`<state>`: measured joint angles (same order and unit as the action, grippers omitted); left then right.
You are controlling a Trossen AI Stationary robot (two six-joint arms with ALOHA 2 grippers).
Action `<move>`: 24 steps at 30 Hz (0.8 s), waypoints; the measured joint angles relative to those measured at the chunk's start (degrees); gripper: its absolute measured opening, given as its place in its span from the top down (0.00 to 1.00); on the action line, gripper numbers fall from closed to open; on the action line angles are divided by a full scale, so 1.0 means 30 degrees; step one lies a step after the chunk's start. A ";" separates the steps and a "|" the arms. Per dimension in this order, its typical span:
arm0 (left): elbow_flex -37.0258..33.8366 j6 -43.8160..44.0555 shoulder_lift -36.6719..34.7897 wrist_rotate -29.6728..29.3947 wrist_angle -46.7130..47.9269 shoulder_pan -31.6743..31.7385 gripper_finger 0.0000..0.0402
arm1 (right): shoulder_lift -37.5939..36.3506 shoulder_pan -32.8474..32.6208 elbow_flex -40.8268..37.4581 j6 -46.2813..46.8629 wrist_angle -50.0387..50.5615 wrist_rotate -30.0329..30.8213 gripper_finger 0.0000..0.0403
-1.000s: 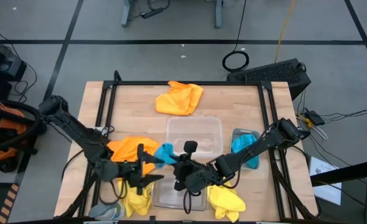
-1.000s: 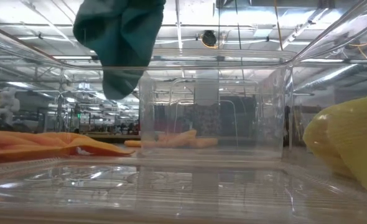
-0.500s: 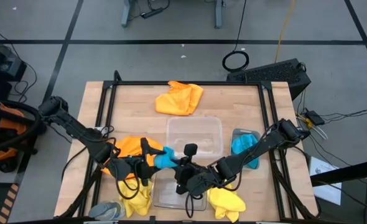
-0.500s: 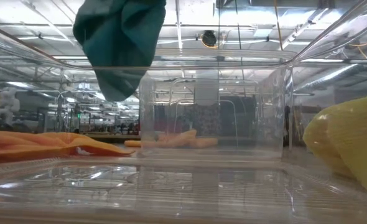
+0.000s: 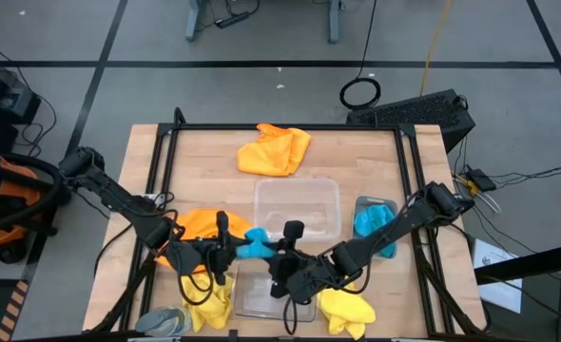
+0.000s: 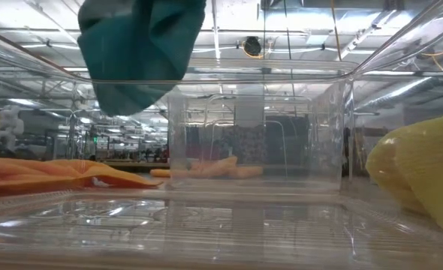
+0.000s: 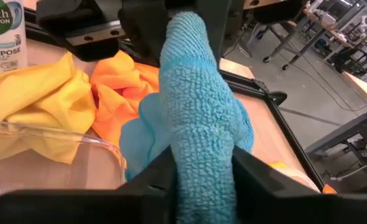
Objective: Sort microfiber towel by color & place in baskets
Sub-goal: Put the blue microfiber cloth into the gray bin
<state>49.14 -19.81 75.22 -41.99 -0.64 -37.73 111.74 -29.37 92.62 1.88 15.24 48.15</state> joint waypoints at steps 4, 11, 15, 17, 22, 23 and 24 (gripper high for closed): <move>0.0401 -0.0007 0.0000 0.0113 -0.0082 -0.0343 0.92 | -0.0008 -0.0397 0.0015 0.0105 -0.0007 0.0114 0.57; 0.0768 -0.0009 -0.0172 0.0127 -0.0290 -0.1434 0.95 | -0.0146 -0.1224 0.0015 0.1702 0.1776 0.0529 0.44; 0.0804 0.0000 -0.0555 -0.0022 -0.1241 -0.1766 0.95 | -0.0146 -0.1512 0.0015 0.2795 0.2668 0.0468 0.43; 0.0804 0.0014 -0.0676 -0.0039 -0.1867 -0.1858 0.95 | -0.0146 -0.1706 0.0015 0.3132 0.2806 0.0457 0.44; 0.0804 -0.0015 -0.0699 -0.0047 -0.3487 -0.2100 0.95 | -0.0038 -0.2035 0.0015 0.3155 0.2692 0.0399 0.49; 0.0804 -0.0018 -0.0699 -0.0054 -0.3887 -0.2095 0.95 | 0.0042 -0.2038 0.0015 0.3152 0.2699 0.0298 0.50; 0.0804 -0.0007 -0.0699 -0.0058 -0.4224 -0.2081 0.95 | 0.0179 -0.2017 0.0015 0.3158 0.2649 0.0198 0.52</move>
<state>51.55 -19.84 73.12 -42.16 -13.31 -43.97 112.28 -35.42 92.66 11.35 23.18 48.74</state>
